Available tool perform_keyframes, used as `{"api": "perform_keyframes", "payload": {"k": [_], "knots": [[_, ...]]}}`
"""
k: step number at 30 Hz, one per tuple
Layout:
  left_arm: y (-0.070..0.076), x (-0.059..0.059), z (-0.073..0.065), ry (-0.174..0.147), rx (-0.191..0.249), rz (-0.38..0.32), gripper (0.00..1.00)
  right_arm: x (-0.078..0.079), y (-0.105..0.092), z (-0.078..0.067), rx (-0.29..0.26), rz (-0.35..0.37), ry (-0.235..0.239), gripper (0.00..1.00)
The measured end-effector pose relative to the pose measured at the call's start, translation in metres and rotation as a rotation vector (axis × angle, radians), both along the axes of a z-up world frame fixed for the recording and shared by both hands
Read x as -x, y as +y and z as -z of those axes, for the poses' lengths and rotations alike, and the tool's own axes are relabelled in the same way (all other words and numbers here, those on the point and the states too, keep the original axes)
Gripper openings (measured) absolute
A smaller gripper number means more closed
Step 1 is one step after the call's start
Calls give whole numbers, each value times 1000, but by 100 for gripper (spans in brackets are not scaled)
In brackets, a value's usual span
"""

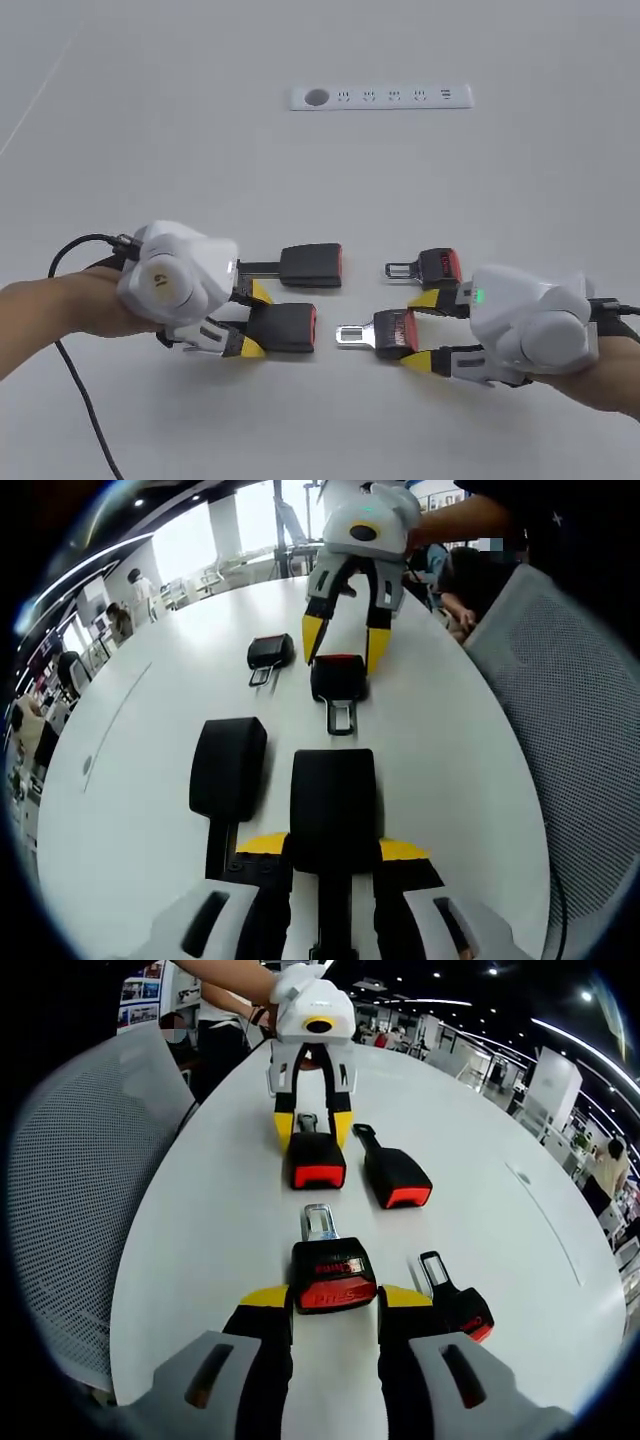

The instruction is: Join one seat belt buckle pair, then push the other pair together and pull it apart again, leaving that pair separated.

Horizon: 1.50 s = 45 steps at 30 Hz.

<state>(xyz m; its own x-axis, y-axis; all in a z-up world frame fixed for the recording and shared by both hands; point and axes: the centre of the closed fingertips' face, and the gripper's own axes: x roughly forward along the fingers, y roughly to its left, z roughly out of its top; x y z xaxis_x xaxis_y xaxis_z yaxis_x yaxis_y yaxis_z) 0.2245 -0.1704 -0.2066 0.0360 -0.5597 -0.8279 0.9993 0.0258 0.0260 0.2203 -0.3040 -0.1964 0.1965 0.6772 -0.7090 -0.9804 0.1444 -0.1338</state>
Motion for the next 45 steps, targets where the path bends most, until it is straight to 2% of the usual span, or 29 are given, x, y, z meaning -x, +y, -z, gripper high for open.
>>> {"api": "perform_keyframes", "payload": {"k": [35,45], "knots": [[0,-1,1,18,-4,3,32,-7,36,4,-20,-16,6,31],[1,-1,2,23,-6,-5,32,-7,35,4,-13,-7,3,30]]}}
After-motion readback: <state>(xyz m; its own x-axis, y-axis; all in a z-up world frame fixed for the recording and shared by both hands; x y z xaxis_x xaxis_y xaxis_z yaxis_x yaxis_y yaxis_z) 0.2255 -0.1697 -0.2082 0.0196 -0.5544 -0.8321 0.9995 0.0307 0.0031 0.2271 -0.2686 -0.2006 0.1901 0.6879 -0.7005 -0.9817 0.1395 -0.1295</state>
